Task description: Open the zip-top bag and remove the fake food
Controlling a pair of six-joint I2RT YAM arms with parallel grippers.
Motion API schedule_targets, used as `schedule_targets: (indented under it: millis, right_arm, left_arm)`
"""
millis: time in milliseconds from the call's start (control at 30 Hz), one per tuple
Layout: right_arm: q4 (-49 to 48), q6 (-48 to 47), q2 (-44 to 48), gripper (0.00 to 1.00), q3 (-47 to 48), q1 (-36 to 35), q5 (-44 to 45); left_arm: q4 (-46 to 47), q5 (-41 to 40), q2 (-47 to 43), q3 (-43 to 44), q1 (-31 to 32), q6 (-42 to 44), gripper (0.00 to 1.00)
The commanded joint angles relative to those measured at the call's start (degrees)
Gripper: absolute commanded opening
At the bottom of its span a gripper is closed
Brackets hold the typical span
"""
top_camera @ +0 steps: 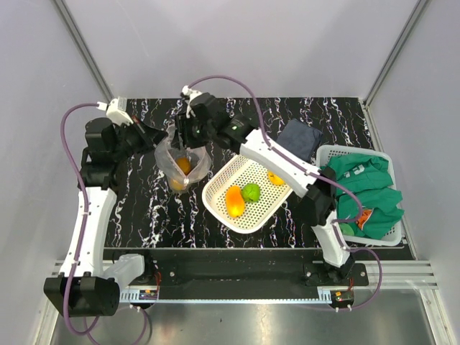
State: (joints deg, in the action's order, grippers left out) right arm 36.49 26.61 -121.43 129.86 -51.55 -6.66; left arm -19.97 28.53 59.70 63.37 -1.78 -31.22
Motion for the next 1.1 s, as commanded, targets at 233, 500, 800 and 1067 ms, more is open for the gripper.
schedule_targets:
  millis: [233, 500, 800, 1067]
  right_arm:
    - [1.57, 0.72, -7.5, 0.48, 5.22, -1.1, -0.11]
    - [1.22, 0.28, -7.69, 0.48, -0.21, -1.18, -0.2]
    - [-3.0, -1.74, -6.02, 0.49, -13.21, -2.85, -2.75]
    - [-7.13, -3.31, -8.12, 0.52, -14.82, -2.94, 0.94]
  left_arm:
    - [7.04, -1.02, -9.69, -3.34, 1.34, -18.34, 0.0]
    - [8.54, 0.12, -8.99, -9.22, 1.52, -17.83, 0.0]
    - [9.16, -0.23, -10.57, -12.84, 1.52, -14.48, 0.0]
    - [9.16, -0.67, -10.84, -14.51, 1.52, -13.87, 0.0]
